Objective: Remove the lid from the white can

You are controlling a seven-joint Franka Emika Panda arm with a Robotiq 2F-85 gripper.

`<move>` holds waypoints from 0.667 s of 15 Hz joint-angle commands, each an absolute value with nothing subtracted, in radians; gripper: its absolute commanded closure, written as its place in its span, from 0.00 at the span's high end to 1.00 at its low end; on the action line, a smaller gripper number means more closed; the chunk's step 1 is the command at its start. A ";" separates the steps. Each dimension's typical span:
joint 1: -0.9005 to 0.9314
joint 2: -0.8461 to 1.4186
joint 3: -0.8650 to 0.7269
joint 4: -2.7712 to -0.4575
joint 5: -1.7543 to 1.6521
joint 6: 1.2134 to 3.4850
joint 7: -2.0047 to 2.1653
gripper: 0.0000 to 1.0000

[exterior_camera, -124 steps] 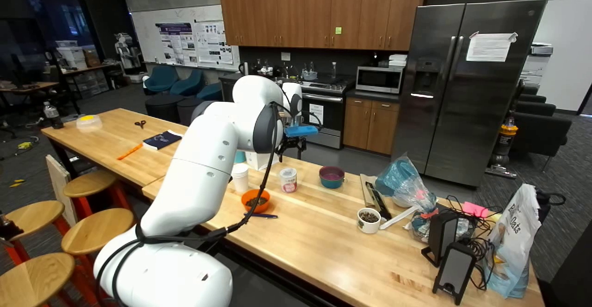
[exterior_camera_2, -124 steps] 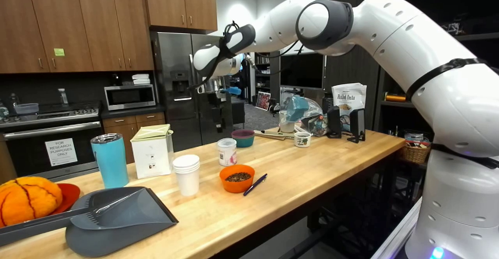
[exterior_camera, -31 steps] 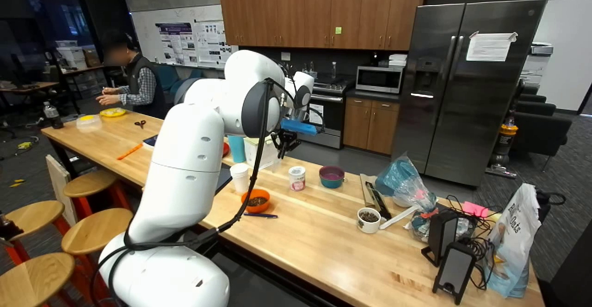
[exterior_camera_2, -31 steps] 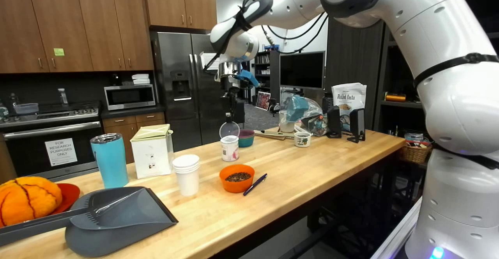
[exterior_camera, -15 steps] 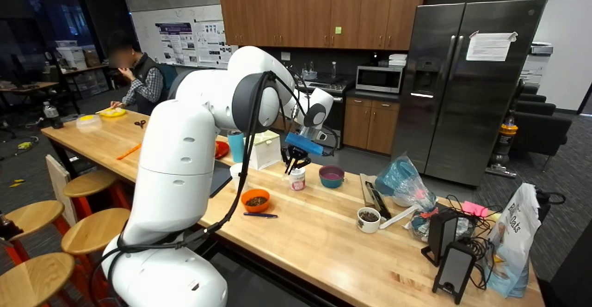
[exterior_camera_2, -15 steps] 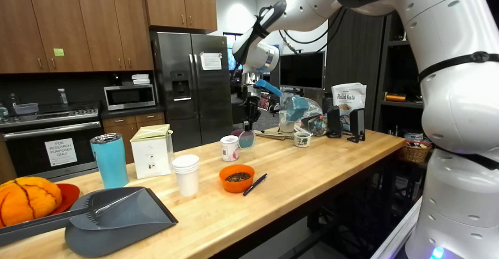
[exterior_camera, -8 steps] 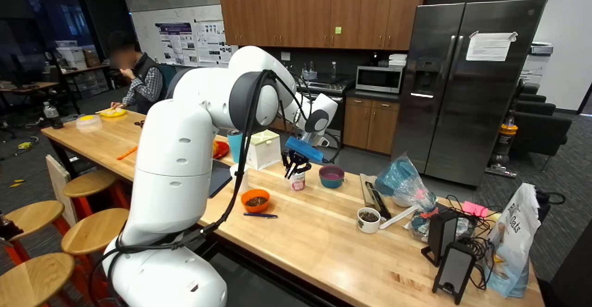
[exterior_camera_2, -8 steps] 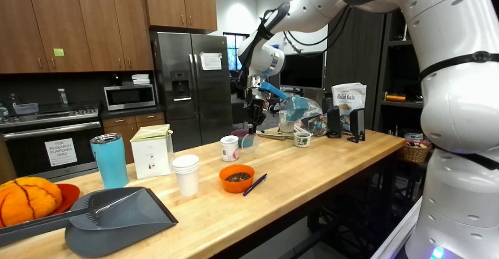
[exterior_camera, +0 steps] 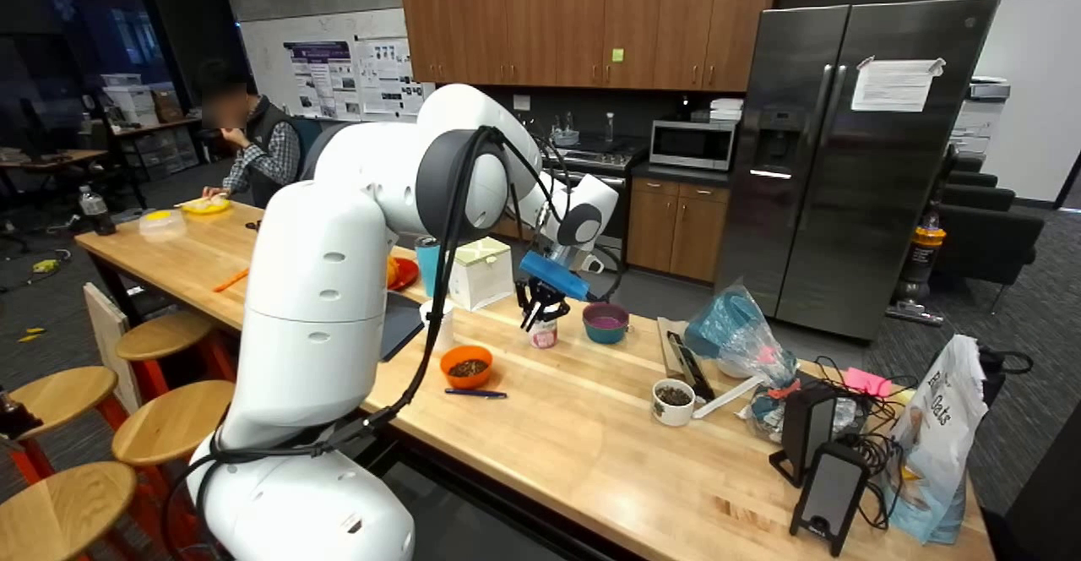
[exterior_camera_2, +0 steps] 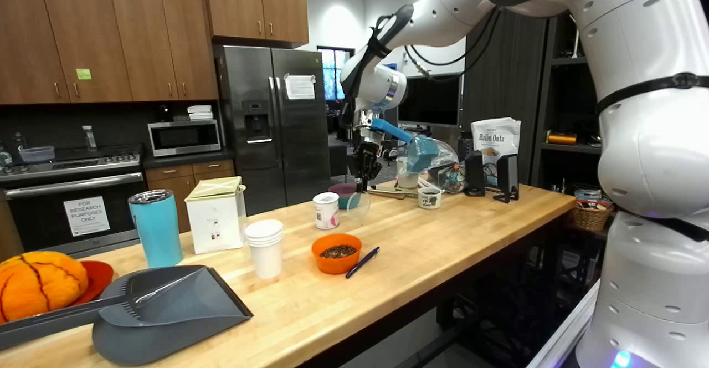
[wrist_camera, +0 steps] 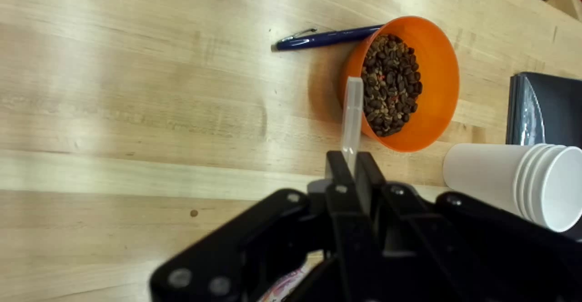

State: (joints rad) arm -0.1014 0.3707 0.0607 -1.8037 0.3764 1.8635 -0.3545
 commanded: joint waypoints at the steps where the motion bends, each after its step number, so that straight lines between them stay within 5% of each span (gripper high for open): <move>1: -0.099 0.362 0.042 -1.827 0.367 1.874 -0.314 0.02; 10: -0.092 0.384 0.024 -1.840 0.323 1.888 -0.291 0.02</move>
State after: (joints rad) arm -0.1012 0.3823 0.0310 -1.8348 0.3567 1.8671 -0.3061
